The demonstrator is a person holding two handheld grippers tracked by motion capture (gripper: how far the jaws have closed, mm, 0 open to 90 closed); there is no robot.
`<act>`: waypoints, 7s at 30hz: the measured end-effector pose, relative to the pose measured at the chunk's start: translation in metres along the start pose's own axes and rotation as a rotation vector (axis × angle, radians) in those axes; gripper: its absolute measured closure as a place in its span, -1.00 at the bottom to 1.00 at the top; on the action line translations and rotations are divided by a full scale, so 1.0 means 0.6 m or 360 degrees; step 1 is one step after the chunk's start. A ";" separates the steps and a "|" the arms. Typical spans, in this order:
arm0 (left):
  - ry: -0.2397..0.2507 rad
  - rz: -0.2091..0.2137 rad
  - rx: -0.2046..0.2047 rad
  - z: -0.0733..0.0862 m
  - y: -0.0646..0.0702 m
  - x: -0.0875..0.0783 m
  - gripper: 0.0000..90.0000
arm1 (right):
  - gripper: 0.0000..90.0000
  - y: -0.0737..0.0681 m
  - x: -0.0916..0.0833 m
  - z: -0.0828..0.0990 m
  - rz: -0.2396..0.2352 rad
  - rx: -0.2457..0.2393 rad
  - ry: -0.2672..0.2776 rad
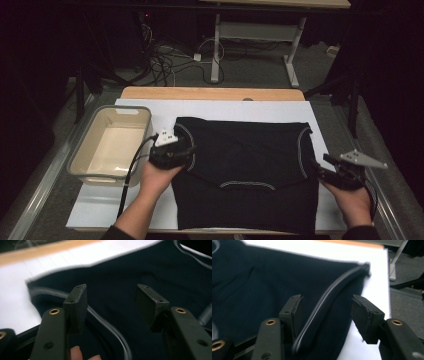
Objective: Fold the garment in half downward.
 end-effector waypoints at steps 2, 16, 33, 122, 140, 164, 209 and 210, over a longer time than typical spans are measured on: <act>-0.0010 0.0027 0.0010 0.031 0.009 -0.004 -0.06 | -0.02 -0.012 -0.009 0.028 -0.0017 0.0000 -0.0014; -0.0110 0.0020 0.0076 0.090 0.012 0.022 -0.19 | 0.12 -0.042 0.011 0.078 -0.0071 0.0060 -0.0046; -0.0326 0.0024 0.0093 0.089 0.015 0.043 0.07 | 0.35 -0.050 0.025 0.079 -0.0063 -0.0004 -0.0179; -0.0195 0.0506 0.0434 0.114 0.247 -0.023 0.13 | 0.44 -0.246 -0.103 0.119 -0.0475 -0.0381 0.0051; -0.0258 0.0388 0.0412 0.137 0.243 0.012 0.77 | 0.97 -0.255 -0.068 0.134 -0.0381 -0.0458 -0.0071; -0.0142 0.0577 0.0333 0.137 0.225 -0.035 0.20 | 0.32 -0.253 -0.106 0.138 -0.0507 -0.0359 0.0010; 0.0012 0.0191 0.0039 0.139 0.037 -0.080 -1.00 | -1.00 -0.127 -0.091 0.128 -0.0230 -0.0026 0.0186; 0.0006 0.0199 0.0049 0.136 0.036 -0.077 -1.00 | -1.00 -0.128 -0.091 0.127 -0.0221 -0.0023 0.0186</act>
Point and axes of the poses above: each handheld gripper's, and its own axes: x roughly forward along the jaws, z roughly out of its underside, y roughly to its right, the point moved 3 cm from there along x, roughly forward along the jaws, and after that the axes turned 2 degrees about z, right-handed, at the moved point
